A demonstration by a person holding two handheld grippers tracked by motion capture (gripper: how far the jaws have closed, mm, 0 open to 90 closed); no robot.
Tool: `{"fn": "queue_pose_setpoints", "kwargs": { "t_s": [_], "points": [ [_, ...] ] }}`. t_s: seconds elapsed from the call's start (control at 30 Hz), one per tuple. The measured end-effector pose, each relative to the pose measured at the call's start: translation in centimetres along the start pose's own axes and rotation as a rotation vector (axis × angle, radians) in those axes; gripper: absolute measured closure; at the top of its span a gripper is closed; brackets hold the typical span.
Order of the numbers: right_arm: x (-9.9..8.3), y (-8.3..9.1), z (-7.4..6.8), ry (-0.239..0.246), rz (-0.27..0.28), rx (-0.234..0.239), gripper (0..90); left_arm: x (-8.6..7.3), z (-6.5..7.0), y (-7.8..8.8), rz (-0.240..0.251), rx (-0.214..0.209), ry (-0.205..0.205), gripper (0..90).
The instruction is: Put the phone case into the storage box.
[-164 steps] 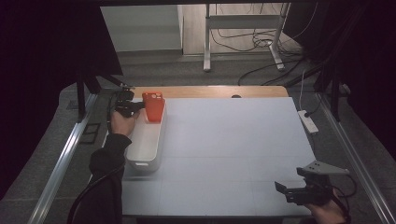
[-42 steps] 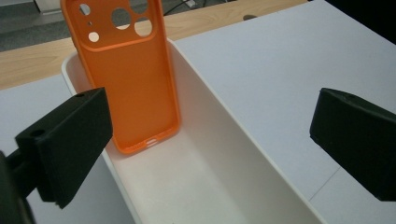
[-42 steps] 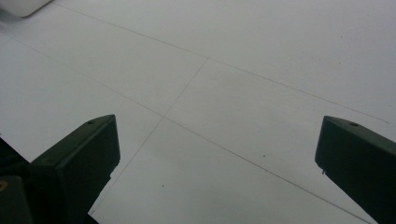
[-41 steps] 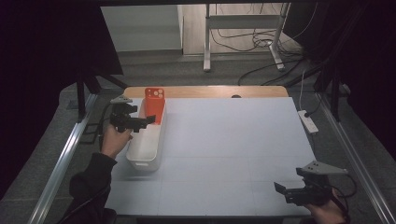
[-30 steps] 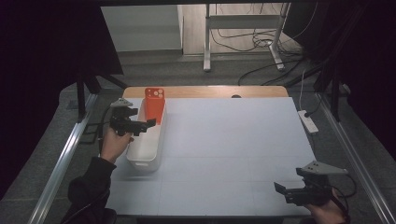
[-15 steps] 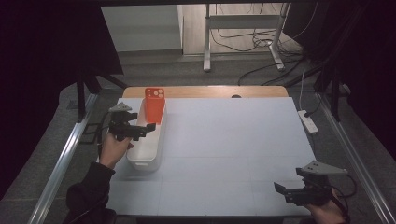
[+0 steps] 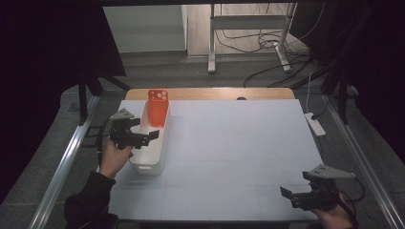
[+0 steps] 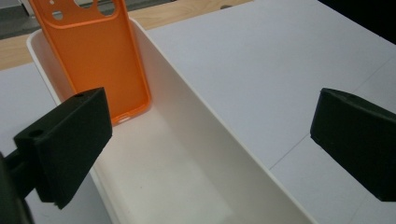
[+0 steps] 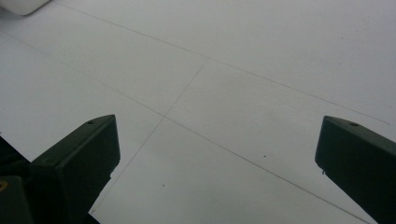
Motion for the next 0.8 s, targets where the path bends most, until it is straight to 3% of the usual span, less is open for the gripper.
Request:
{"fn": "queue_pose_setpoints", "kwargs": {
  "t_s": [0.27, 0.8],
  "points": [
    [0.0, 0.0, 0.0, 0.001, 0.001, 0.001, 0.4, -0.3, 0.9, 0.5, 0.001, 0.001, -0.019, 0.0],
    [0.0, 0.1, 0.0, 0.002, 0.003, 0.001, 0.4, -1.5, 2.5, 1.9, 0.002, -0.01, -0.01, 0.0]
  ]
}}
Point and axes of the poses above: each handheld gripper's, and its own axes: y roughly backward along the jaws, x roughly out of its top, z roughly to its right, the point moved 7 cm from there along -y, roughly forward along the jaws, and after that the axes turned 10 degrees about z, right-handed, at the moved point
